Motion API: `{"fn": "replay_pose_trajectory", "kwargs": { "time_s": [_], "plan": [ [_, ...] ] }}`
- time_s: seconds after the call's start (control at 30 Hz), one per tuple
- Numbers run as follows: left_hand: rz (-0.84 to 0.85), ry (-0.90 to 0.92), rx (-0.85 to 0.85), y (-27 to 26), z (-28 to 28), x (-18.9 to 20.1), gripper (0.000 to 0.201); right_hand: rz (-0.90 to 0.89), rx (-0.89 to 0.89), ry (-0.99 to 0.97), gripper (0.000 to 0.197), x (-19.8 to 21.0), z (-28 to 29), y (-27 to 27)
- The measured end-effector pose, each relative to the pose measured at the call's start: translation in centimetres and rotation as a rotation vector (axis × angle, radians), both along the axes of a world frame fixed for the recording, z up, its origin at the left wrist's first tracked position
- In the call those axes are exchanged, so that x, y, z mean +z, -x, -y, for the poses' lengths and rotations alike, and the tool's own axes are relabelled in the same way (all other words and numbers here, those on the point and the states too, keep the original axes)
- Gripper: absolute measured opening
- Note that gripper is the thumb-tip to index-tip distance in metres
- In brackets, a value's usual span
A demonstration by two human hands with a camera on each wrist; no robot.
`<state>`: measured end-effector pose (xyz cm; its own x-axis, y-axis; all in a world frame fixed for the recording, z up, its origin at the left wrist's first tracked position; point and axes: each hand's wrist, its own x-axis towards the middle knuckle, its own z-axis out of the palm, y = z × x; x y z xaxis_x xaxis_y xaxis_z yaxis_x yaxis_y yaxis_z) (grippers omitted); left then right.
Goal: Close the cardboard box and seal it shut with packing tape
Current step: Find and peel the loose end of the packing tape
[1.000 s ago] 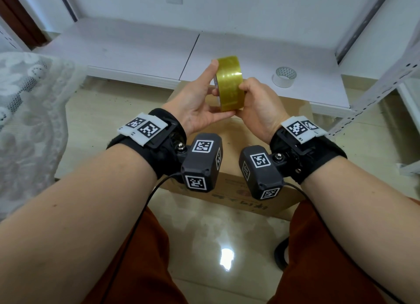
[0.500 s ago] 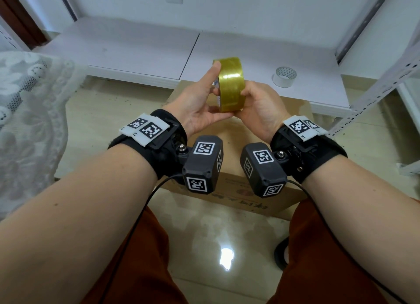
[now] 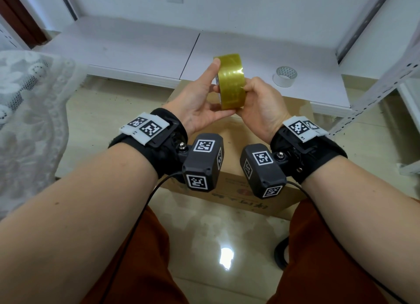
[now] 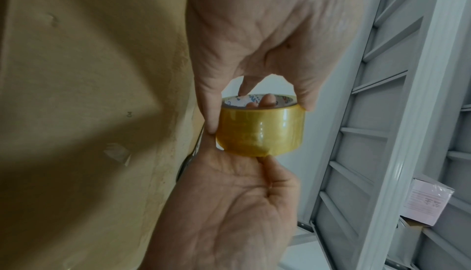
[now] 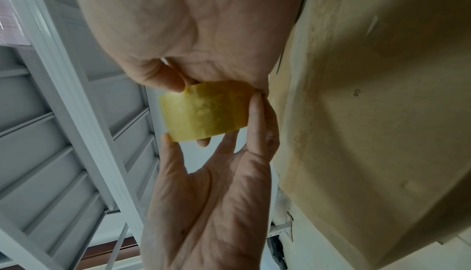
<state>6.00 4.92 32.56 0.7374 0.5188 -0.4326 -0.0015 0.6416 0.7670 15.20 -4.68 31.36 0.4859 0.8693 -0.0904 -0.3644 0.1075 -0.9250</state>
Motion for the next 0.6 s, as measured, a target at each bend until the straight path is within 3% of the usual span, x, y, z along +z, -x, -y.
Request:
{"fn": "replay_pose_trajectory", "kwargs": {
  "time_s": [0.3,0.6],
  "plan": [
    [-0.006,0.006,-0.01,0.02,0.12,0.05,0.06,0.021,-0.011,0.002,0.034,-0.35,-0.06,-0.11],
    [0.01,-0.013,-0.032,0.01,0.04,0.08,0.054,-0.003,-0.003,-0.03,0.045,-0.57,-0.2,-0.22]
  ]
}}
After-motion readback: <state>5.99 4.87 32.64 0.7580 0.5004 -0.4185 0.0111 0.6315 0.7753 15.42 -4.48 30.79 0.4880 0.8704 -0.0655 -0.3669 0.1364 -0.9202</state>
